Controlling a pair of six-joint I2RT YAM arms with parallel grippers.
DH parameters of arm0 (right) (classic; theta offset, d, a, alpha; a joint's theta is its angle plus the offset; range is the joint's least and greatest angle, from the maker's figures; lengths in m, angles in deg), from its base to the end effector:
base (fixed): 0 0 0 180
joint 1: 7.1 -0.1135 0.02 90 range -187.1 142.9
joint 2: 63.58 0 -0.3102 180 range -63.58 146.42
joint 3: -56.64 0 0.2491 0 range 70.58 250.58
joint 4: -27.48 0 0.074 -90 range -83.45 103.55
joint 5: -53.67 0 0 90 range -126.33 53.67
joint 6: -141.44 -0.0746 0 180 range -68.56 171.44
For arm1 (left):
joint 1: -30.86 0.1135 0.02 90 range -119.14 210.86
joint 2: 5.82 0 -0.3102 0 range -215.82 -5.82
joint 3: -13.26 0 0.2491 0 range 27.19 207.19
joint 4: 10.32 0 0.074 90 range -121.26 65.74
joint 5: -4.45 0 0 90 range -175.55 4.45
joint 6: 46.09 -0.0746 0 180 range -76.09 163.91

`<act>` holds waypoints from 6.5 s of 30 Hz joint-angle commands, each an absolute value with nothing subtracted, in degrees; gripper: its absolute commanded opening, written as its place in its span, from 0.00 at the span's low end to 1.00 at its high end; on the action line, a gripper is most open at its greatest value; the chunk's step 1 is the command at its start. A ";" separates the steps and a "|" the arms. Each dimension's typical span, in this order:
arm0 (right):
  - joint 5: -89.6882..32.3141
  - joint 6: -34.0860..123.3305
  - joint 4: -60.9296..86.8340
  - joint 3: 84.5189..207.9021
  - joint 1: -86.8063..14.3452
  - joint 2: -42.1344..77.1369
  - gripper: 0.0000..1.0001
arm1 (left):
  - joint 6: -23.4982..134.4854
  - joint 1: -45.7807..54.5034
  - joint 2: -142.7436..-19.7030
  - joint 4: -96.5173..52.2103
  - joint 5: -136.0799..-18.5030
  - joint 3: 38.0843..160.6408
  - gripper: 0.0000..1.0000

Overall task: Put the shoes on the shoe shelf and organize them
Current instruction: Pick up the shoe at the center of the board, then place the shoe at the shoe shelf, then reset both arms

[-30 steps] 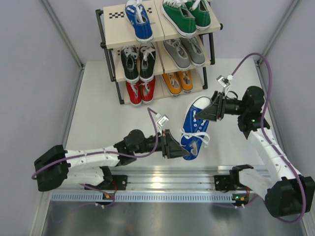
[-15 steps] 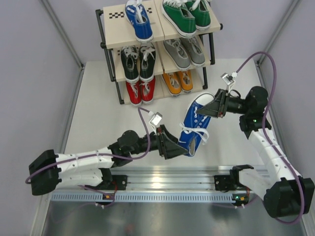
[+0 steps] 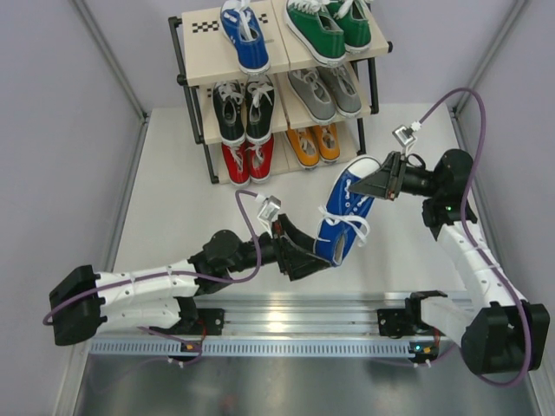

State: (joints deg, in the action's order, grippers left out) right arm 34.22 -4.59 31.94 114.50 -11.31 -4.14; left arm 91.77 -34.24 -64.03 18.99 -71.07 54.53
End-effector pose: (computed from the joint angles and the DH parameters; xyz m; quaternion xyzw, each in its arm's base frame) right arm 0.2043 0.0856 0.3787 -0.1306 0.6889 0.6411 0.3120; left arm 0.0832 -0.2235 0.3359 0.1903 0.6001 -0.6880 0.3610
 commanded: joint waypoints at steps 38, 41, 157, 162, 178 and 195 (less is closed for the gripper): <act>29.94 0.45 31.84 114.61 -10.09 -7.06 0.00 | 87.42 -34.88 -63.83 18.63 -83.53 59.45 0.00; 29.86 4.67 27.45 115.66 -10.09 -7.59 0.06 | 88.99 -34.62 -62.51 17.32 -82.75 59.36 0.00; 42.95 44.05 8.28 108.37 15.40 -20.16 0.99 | 129.34 23.74 -86.77 -36.30 -66.92 123.96 0.78; 42.95 44.05 8.36 108.37 15.48 -20.07 0.99 | 129.35 24.27 -85.97 -37.35 -65.95 122.64 0.88; 42.86 43.88 8.63 108.37 15.48 -19.99 0.99 | 125.65 25.23 -85.10 -36.40 -59.10 121.50 0.98; 42.77 43.79 8.89 108.19 15.48 -19.64 0.99 | 124.43 25.94 -81.67 -33.40 -54.80 119.57 0.98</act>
State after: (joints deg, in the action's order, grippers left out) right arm 42.26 43.27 5.52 108.42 14.57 -19.31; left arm 125.71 25.56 -84.21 -38.26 -57.17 119.62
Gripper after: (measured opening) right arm 0.993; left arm 0.983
